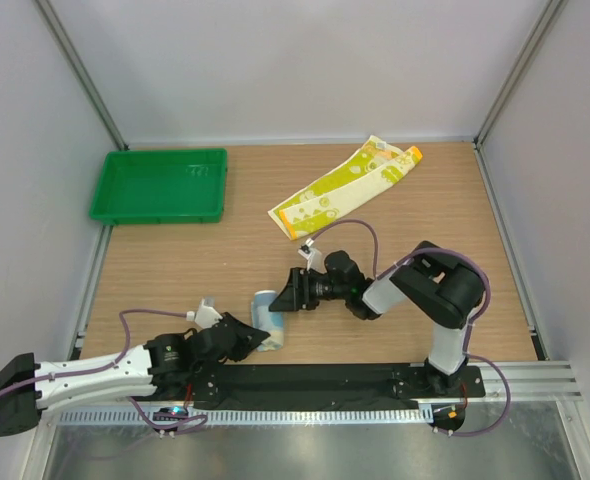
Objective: Roll the towels
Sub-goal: Roll the towel
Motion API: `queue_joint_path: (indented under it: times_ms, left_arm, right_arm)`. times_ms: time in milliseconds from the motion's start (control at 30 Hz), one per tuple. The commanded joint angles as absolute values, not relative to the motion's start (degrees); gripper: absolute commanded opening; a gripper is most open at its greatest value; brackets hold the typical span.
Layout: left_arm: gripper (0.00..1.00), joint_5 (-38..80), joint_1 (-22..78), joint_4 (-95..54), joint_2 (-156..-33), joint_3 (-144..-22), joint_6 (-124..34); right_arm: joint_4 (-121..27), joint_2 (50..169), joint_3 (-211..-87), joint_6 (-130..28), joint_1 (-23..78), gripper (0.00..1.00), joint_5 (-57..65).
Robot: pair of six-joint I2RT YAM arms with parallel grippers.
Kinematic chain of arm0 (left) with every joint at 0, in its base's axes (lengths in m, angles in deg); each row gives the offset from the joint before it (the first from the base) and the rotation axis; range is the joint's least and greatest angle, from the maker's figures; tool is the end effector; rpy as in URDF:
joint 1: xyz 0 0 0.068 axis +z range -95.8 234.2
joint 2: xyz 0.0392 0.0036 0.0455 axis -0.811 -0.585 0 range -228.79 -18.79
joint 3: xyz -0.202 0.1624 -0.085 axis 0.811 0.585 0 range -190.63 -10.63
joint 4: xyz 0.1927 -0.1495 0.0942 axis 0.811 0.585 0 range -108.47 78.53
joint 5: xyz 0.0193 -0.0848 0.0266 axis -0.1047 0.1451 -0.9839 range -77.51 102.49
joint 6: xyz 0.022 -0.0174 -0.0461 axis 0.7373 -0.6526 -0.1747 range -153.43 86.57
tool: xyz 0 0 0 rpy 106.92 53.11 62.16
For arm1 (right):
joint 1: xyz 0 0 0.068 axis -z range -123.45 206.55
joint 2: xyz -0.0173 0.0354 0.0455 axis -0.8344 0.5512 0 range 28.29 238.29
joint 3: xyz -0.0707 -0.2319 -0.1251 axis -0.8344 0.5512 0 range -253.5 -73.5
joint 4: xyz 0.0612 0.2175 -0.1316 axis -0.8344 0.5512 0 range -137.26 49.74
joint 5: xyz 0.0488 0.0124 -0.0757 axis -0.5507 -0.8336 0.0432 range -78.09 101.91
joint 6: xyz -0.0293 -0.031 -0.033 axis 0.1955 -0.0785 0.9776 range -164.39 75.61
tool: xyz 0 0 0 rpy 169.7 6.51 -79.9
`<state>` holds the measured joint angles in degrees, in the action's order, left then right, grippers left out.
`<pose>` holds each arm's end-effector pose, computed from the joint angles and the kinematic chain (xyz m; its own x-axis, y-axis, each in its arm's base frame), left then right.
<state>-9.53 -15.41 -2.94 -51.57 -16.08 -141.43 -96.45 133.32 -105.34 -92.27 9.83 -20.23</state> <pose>0.0549 -0.1095 0.1244 -0.6621 -0.7492 -0.0160 -0.4644 0.4269 -0.7760 0.2000 0.2401 0.1088 -0.8914 -0.0305 -0.4522 -0.4301 0.3716 0.8228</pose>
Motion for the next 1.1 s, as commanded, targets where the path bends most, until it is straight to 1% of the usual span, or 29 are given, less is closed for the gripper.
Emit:
queue_joint_path:
  times_ms: [0,100,133,200,233,300,333,367,433,467,500,533,600,700,867,1067]
  left_arm:
    - [0.00,-6.94,-15.32,9.83,-53.86,-12.48,-140.92]
    - [0.00,-7.03,-15.24,9.66,-53.86,-12.39,-141.09]
    - [0.00,-7.11,-15.24,9.48,-53.86,-12.30,-141.01]
    - [0.00,-7.29,-15.24,9.48,-53.86,-12.30,-141.01]
    - [0.00,-7.38,-15.24,9.57,-53.86,-12.30,-141.09]
    - [0.01,-7.81,-15.24,9.66,-53.86,-12.30,-141.01]
    - [0.04,-7.99,-15.24,9.66,-53.86,-12.39,-140.83]
    - [0.18,-8.34,-15.24,9.83,-53.69,-12.82,-140.40]
    - [0.33,-10.53,-15.24,13.07,-53.95,-16.67,-136.36]
    - [0.44,-11.67,-15.24,14.91,-55.17,-18.35,-135.22]
    - [0.47,-12.64,-15.24,18.85,-56.05,-19.93,-132.94]
    - [0.49,-14.13,-15.24,20.10,-57.28,-23.17,-132.22]
    - [0.53,-14.93,-15.24,21.43,-60.62,-25.56,-130.64]
    - [0.57,-16.60,-15.24,21.43,-64.21,-28.99,-128.18]
    - [0.64,-20.03,-15.24,19.43,-65.64,-31.55,-124.40]
    - [0.66,-21.79,-14.10,10.12,-64.58,-28.65,-119.75]
  right_arm:
    - [-104.21,137.61,-104.00,-93.52,8.74,0.73,-21.13]
    - [-105.53,139.73,-104.97,-93.70,7.25,0.65,-20.87]
    - [-105.97,140.87,-105.14,-93.87,6.72,0.59,-20.61]
    - [-107.28,141.66,-105.32,-94.39,6.46,0.52,-20.35]
    - [-107.73,141.93,-105.32,-94.75,6.28,0.40,-20.26]
    - [-107.82,141.58,-105.23,-95.45,6.10,0.32,-19.56]
    - [-107.04,140.45,-105.15,-95.45,6.10,0.25,-19.03]
    - [-105.46,139.65,-105.49,-95.19,6.10,0.19,-18.42]
    - [-97.83,137.72,-106.28,-92.30,6.02,0.18,-16.40]
    - [-94.84,135.45,-107.07,-91.07,6.02,0.18,-15.17]
    - [-88.55,134.12,-107.51,-89.84,6.10,0.18,-14.12]
    - [-85.18,132.98,-108.04,-86.96,6.02,0.18,-11.84]
    - [-77.20,130.34,-109.71,-84.66,5.93,0.17,-9.90]
    - [-70.67,128.58,-111.12,-81.31,5.93,0.17,-7.25]
    - [-65.55,127.08,-112.00,-78.32,5.22,0.17,-4.79]
    - [-64.58,127.43,-112.61,-77.53,4.61,0.17,-5.14]
